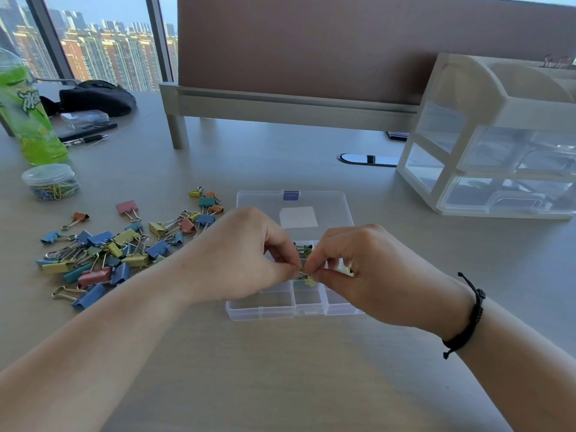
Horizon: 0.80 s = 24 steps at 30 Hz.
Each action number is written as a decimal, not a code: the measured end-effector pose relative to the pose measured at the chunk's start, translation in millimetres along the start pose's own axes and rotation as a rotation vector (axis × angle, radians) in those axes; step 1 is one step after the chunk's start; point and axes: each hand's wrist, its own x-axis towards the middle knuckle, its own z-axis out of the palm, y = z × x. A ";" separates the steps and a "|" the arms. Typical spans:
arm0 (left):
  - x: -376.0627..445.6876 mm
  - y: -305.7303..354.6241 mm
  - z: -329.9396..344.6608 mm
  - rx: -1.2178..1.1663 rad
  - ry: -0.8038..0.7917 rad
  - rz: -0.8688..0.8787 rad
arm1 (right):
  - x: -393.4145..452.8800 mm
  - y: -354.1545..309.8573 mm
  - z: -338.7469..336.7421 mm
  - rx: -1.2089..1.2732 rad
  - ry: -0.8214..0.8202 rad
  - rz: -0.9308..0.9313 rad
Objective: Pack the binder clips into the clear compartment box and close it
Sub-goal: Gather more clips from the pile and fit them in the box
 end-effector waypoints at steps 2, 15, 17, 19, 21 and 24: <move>0.6 1.2 -0.4 0.007 -0.007 0.002 | 0.1 -0.9 0.3 0.001 -0.021 0.012; 0.5 -8.8 -1.4 0.161 -0.049 0.141 | -0.6 -3.4 -4.5 -0.066 -0.080 -0.008; 0.6 -9.1 -2.0 0.192 -0.061 0.146 | -0.4 -3.0 -4.8 -0.069 -0.077 -0.012; -0.6 -8.7 -3.6 0.236 -0.071 0.152 | -0.5 -2.8 -5.4 -0.068 -0.075 -0.011; -2.0 -8.5 -5.2 0.293 -0.062 0.154 | -1.2 -2.9 -6.3 -0.064 -0.077 -0.011; -4.0 -8.1 -6.3 0.368 -0.029 0.177 | -1.4 -3.1 -7.6 -0.066 -0.091 -0.009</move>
